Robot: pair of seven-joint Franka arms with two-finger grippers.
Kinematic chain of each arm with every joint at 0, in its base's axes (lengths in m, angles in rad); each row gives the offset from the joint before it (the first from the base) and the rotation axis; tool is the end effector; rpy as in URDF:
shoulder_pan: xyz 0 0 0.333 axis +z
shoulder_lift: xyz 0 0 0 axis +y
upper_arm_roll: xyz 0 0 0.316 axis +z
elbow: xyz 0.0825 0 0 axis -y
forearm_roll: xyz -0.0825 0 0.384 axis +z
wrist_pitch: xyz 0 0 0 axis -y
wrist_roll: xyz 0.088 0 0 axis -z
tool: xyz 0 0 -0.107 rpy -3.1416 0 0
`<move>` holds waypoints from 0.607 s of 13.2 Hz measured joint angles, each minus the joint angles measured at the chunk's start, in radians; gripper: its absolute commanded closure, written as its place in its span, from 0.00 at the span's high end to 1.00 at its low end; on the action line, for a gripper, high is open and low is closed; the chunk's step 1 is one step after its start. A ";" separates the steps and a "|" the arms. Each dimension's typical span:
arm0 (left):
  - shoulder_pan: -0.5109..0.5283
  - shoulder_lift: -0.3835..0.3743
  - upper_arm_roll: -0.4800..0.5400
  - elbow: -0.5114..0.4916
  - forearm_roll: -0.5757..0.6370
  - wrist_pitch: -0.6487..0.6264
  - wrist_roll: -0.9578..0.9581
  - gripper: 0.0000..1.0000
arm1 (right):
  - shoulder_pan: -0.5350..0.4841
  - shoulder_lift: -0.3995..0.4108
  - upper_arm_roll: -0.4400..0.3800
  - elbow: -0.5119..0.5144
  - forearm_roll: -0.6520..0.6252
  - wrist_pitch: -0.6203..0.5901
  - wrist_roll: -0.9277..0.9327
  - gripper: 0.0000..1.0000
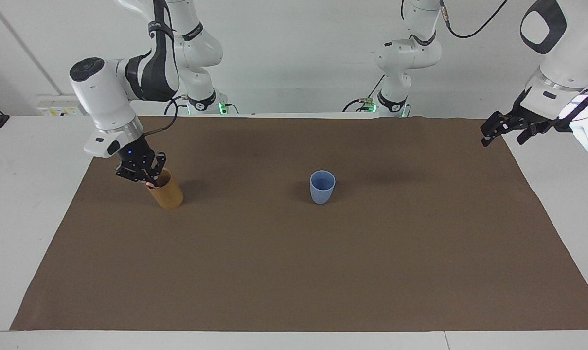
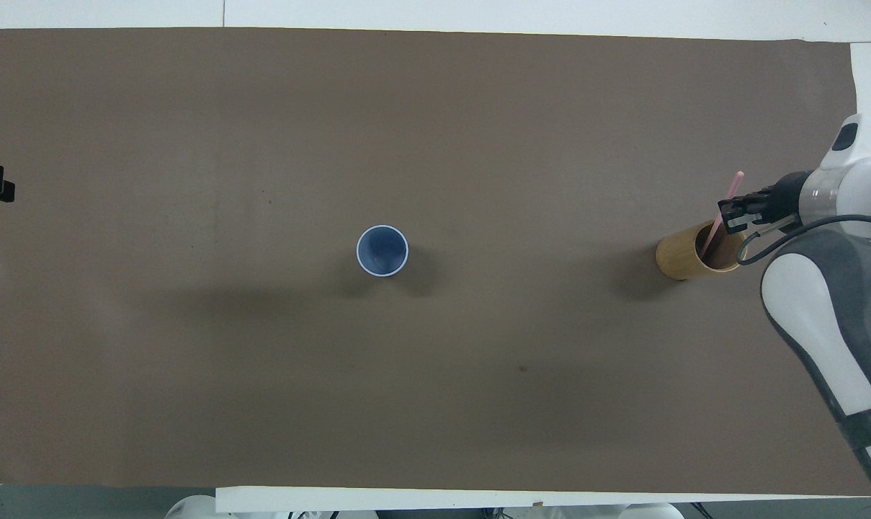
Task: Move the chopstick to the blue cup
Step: 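Lift the pink chopstick out of the tan cup with the right gripper, then carry the chopstick over the blue cup and lower it in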
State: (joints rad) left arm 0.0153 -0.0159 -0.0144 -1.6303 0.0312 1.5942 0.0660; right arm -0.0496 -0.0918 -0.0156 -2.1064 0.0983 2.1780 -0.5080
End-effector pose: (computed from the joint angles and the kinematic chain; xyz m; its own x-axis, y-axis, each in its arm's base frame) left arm 0.5505 0.0037 0.6073 0.9976 -0.0657 -0.0222 -0.0664 -0.9973 -0.0300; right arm 0.5388 -0.0316 0.4738 0.9080 0.3766 0.1837 0.3833 -0.9236 -0.0008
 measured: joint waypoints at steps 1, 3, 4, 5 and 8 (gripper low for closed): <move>0.000 0.000 0.000 0.000 0.000 0.000 0.000 1.00 | 0.002 -0.011 0.001 0.056 0.000 -0.074 0.000 0.00; 0.000 0.000 0.000 0.000 0.000 0.000 0.000 1.00 | 0.008 -0.034 0.007 0.211 0.002 -0.248 0.006 0.00; 0.000 0.000 0.000 0.000 0.000 0.000 0.000 1.00 | 0.018 -0.038 0.017 0.291 0.009 -0.315 0.041 0.00; 0.000 0.000 0.000 0.000 0.000 0.000 0.000 1.00 | 0.042 -0.035 0.032 0.354 0.013 -0.355 0.108 0.00; 0.000 0.000 0.000 0.000 0.000 0.000 0.000 1.00 | 0.194 0.019 0.071 0.470 0.014 -0.348 0.410 0.00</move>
State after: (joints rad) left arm 0.0153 -0.0159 -0.0144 -1.6304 0.0312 1.5942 0.0660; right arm 0.1443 -0.0727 0.0558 -1.6364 0.1121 1.8305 -0.0981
